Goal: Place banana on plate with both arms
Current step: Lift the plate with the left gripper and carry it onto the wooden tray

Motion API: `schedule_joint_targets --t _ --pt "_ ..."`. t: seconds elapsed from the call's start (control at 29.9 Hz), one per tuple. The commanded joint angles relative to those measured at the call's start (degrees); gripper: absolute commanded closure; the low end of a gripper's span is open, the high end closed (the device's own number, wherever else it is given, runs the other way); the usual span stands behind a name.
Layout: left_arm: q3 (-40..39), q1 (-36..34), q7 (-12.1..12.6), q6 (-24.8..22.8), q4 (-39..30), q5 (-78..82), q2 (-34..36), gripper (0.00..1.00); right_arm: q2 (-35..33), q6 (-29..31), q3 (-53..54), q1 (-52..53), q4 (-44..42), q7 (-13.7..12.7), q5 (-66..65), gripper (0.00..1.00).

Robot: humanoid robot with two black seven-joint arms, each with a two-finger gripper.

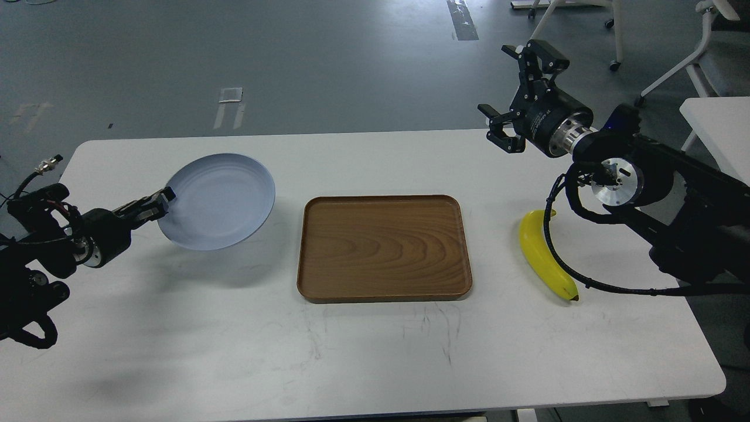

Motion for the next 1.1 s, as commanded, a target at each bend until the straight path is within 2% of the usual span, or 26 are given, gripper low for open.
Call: schedule_joint_targets --t 0.0,0.27,0.5,0.8,1.07 --pt "-0.01 -2.07 -0.06 0.09 -0.8 1.78 -0.52 1.0 -0.09 0.01 0.08 0.14 0.01 0.0 0.0 0.0" --pt "0.07 -6.11 0.03 0.0 -6.15 8.64 -3.77 1.0 -0.26 0.01 0.08 0.41 0.1 0.0 0.0 0.0" --pt "0.25 -9.36 -0.06 -0.26 -6.42 16.54 -8.16 1.0 -1.4 0.18 0.08 0.67 0.28 -0.09 0.0 0.0" --pt "8.16 -16.39 -0.06 -0.35 -6.42 19.63 -17.39 1.0 -1.58 0.09 0.96 0.67 0.28 -0.09 0.0 0.0" --pt "10.62 -17.89 0.03 -0.17 -4.32 24.38 -23.72 1.0 -4.21 0.62 2.72 0.32 0.36 -0.27 0.17 0.0"
